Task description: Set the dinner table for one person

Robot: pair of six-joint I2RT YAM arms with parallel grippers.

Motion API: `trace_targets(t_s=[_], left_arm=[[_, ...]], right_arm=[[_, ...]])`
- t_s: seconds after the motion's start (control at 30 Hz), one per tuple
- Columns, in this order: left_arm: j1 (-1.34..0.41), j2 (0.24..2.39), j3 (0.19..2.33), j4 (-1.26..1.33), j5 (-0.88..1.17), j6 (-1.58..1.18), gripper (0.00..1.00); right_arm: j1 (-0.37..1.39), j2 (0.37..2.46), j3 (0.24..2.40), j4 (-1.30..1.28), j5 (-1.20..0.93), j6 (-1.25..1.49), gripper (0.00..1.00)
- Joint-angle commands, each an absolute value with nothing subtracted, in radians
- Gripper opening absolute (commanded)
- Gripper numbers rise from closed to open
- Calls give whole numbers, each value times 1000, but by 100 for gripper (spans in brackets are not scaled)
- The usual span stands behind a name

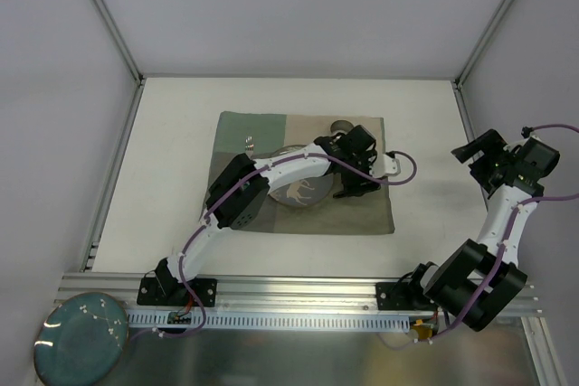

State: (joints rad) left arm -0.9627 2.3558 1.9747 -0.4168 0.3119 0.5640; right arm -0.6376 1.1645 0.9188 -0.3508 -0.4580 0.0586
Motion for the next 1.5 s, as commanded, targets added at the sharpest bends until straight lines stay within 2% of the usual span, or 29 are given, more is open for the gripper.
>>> trace_targets(t_s=[0.0,0.3,0.53,0.73,0.97,1.03,1.17,1.37,1.47], left_arm=[[-974,2373,2006,-428,342,551,64],[-974,2402,2029,-428,331,552,60],[-974,2407,2033,-428,331,551,41],[-974,2410,2019,-428,339,543,40],[-974,2416,2026,-428,325,534,49],[-973,2418,2026,-428,325,534,45],[-974,2418,2028,-428,328,532,29],[-973,2416,2026,-428,330,532,25],[-973,2418,2026,-428,330,532,19]], right_arm=[[-650,1143,917,-328,-489,72,87],[-650,1147,917,-328,-495,74,87],[-652,1149,917,-324,-505,75,86],[-653,1147,920,-325,-508,77,86],[-653,1149,922,-324,-515,81,86],[-655,1147,922,-324,-522,80,86],[-655,1140,922,-324,-520,81,86],[-657,1140,923,-324,-523,81,86],[-657,1141,927,-324,-523,83,86]])
